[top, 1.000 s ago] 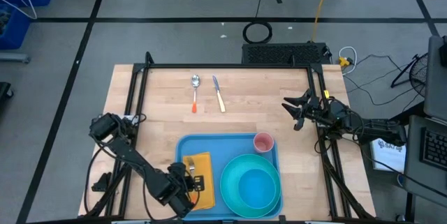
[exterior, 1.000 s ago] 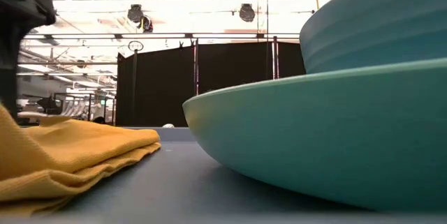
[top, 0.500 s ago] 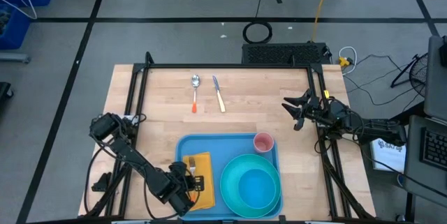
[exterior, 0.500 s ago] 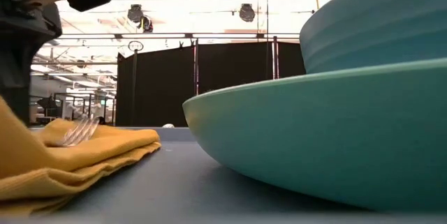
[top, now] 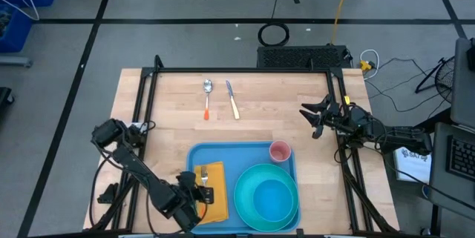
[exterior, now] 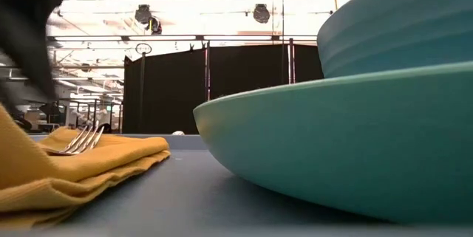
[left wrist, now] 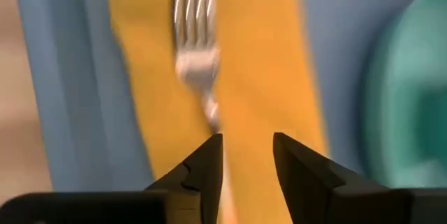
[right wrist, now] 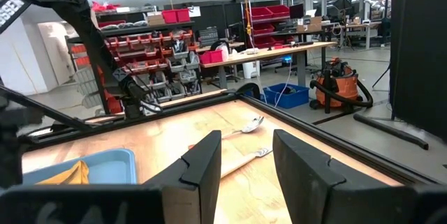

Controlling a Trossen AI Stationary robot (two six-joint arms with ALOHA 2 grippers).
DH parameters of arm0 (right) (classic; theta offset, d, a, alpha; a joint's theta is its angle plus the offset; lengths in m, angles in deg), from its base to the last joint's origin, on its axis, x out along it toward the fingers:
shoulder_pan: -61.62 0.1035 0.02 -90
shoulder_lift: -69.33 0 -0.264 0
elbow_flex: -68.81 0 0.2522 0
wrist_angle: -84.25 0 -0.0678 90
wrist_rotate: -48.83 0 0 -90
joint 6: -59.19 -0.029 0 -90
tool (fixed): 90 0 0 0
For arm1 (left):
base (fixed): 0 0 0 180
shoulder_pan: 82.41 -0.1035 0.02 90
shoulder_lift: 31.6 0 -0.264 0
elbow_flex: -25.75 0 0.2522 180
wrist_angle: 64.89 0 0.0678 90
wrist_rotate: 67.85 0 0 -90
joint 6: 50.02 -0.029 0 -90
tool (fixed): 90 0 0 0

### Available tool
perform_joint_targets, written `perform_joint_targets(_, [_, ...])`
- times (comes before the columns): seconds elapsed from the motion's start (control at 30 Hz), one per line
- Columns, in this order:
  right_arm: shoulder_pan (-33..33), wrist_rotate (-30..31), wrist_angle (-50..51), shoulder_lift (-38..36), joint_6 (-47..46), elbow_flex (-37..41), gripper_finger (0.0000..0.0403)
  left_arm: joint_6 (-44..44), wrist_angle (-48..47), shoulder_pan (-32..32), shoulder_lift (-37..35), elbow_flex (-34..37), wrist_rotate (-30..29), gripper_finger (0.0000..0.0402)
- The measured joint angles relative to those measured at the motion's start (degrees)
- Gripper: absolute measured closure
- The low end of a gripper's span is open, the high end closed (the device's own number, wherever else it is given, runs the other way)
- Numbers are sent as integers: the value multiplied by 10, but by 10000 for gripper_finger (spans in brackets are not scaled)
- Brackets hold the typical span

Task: Set up tray
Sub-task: Put the spoon on the blue serving tray

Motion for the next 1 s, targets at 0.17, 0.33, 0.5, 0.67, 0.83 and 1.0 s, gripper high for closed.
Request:
perform_joint_targets(0.17, [0,0,0,0,0,0,280,-65,-105,-14,-75,0,-130,271])
perform_joint_targets(0.33, [0,0,0,0,0,0,280,-136,-261,-84,-158,0,-155,271])
perform_joint_targets(0.5, [0,0,0,0,0,0,280,-315,-309,-224,-228,0,-85,270])
perform_joint_targets(0.67, [0,0,0,0,0,0,280,-573,-287,-425,-271,0,-4,270])
perform_joint_targets(0.83, [0,0,0,0,0,0,280,-754,-230,-619,-276,8,66,270])
perform_joint_targets(1.0, [0,0,0,0,0,0,280,-865,-17,-764,-274,75,225,270])
